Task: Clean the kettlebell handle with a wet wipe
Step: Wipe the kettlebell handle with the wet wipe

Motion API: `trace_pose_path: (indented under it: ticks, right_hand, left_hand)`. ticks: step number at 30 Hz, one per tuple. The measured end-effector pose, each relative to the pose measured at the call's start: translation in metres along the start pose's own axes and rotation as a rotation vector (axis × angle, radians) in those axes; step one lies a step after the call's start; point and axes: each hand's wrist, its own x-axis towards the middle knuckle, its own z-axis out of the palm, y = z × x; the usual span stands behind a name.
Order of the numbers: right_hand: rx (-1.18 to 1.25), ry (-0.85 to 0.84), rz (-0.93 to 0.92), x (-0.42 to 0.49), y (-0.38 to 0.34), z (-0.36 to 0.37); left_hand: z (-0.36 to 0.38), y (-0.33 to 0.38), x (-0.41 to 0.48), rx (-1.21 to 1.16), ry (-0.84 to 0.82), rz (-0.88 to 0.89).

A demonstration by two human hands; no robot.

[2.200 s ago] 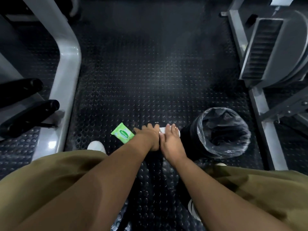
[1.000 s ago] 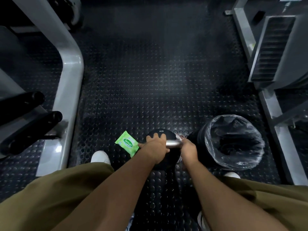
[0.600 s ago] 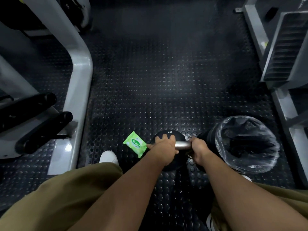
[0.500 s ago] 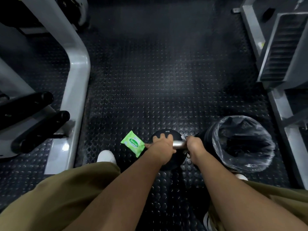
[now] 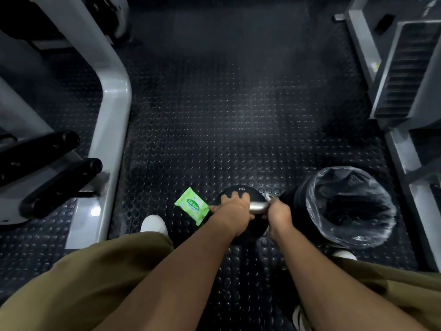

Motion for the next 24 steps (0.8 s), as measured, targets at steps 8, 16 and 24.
trace_pose_path:
  ticks: [8,16,24]
  right_hand:
    - [0.121,-0.148,0.131,0.018,-0.013,-0.01]
    - [-0.232,0.059,-0.128,-0.018,-0.021,0.005]
    - [-0.354,-0.06,-0.631,-0.06,0.043,0.008]
  left_hand:
    - [-0.001,0.0,0.0,-0.012,-0.015,-0.016]
    - [0.0,0.0,0.001,0.013,-0.014,-0.006]
    - [0.002,-0.002,0.003,0.038,0.007,0.002]
